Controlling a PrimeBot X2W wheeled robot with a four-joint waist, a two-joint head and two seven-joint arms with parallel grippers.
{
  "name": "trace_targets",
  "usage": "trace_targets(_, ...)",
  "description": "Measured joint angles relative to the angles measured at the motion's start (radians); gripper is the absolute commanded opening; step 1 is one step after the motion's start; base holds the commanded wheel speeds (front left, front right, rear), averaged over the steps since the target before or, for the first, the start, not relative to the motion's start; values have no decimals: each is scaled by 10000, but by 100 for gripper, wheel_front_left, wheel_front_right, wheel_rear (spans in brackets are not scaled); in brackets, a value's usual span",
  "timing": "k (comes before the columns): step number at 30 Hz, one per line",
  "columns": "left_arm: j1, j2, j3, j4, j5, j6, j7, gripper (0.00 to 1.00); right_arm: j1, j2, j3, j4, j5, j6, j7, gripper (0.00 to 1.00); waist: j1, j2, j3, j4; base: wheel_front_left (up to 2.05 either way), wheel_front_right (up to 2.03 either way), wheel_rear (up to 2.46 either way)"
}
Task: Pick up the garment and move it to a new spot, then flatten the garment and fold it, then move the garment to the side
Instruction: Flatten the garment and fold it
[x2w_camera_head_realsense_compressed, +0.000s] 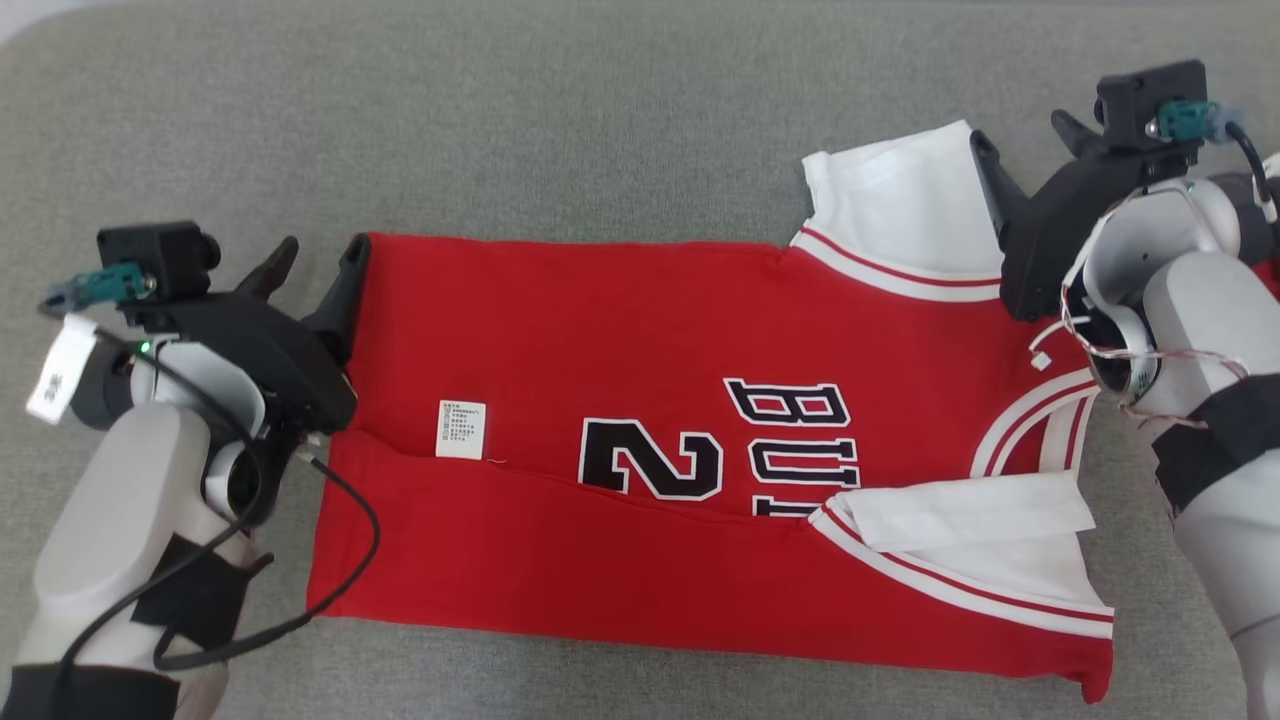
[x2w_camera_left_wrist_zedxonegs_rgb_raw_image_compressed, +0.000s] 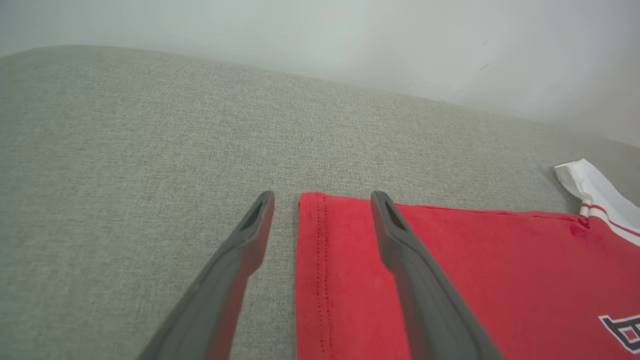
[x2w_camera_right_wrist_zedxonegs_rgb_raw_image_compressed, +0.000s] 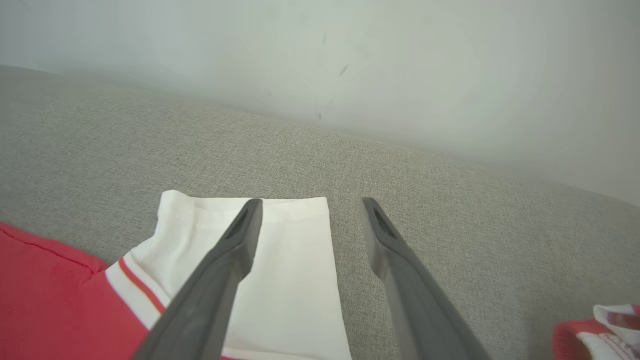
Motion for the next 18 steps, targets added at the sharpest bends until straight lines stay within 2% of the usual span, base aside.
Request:
trace_targets(10,-953,-305,-284,957,-391,-10,119,100,-935,165,173,1227,-155,35,314,100,0,0,634,32,0,0,0)
trace_targets(18,-1385,-502,-997,1471,-614,-10,265,100,-1508,293,284,2138,-288,31,291,100,-1,0,1041,149,0,0,0)
